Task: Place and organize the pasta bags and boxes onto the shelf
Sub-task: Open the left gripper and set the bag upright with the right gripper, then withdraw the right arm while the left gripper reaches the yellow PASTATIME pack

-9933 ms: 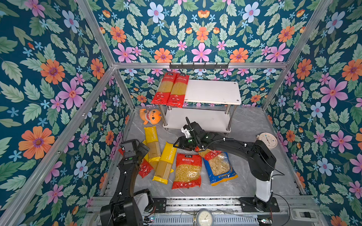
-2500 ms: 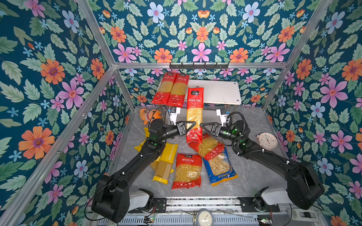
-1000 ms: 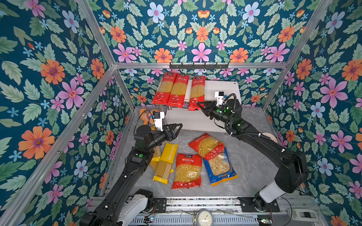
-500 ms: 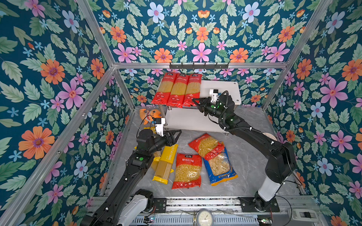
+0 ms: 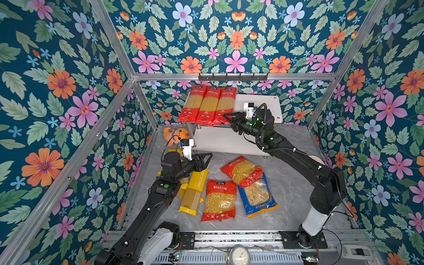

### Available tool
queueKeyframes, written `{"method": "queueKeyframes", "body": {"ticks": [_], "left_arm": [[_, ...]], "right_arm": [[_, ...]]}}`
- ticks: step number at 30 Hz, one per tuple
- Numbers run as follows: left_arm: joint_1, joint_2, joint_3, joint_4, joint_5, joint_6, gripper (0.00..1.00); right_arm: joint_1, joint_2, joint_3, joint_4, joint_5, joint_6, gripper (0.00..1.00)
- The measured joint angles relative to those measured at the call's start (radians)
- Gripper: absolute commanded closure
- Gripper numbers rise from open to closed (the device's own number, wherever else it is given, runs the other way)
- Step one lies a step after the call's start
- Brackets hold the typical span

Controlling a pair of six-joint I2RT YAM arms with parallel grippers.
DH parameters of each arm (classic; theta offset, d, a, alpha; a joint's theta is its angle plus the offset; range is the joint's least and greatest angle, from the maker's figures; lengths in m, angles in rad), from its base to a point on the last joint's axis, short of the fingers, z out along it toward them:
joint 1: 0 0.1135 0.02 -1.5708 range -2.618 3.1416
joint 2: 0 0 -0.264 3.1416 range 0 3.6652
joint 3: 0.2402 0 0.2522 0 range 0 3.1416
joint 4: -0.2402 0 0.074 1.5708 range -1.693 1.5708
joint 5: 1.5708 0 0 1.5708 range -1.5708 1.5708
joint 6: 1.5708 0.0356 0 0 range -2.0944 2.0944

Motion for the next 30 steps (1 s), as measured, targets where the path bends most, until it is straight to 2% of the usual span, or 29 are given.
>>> {"method": "queueKeyframes", "body": {"ticks": [4, 9, 18, 22, 30], "left_arm": [[0.000, -0.013, -0.004, -0.002, -0.014, 0.001, 0.40], [0.020, -0.023, 0.009, -0.061, -0.073, 0.030, 0.40], [0.148, -0.003, 0.003, -0.158, -0.087, 0.025, 0.40], [0.187, 0.002, -0.001, -0.214, -0.092, 0.017, 0.40], [0.366, -0.003, -0.034, -0.328, -0.106, 0.003, 0.38]], "right_arm": [[0.007, -0.021, -0.028, 0.000, -0.016, -0.016, 0.44], [0.011, -0.111, -0.119, -0.002, -0.037, -0.037, 0.39], [0.016, -0.307, -0.321, -0.018, 0.014, -0.100, 0.38], [0.022, -0.343, -0.381, -0.031, 0.051, -0.120, 0.39], [0.068, -0.366, -0.504, -0.051, 0.099, -0.123, 0.40]]}}
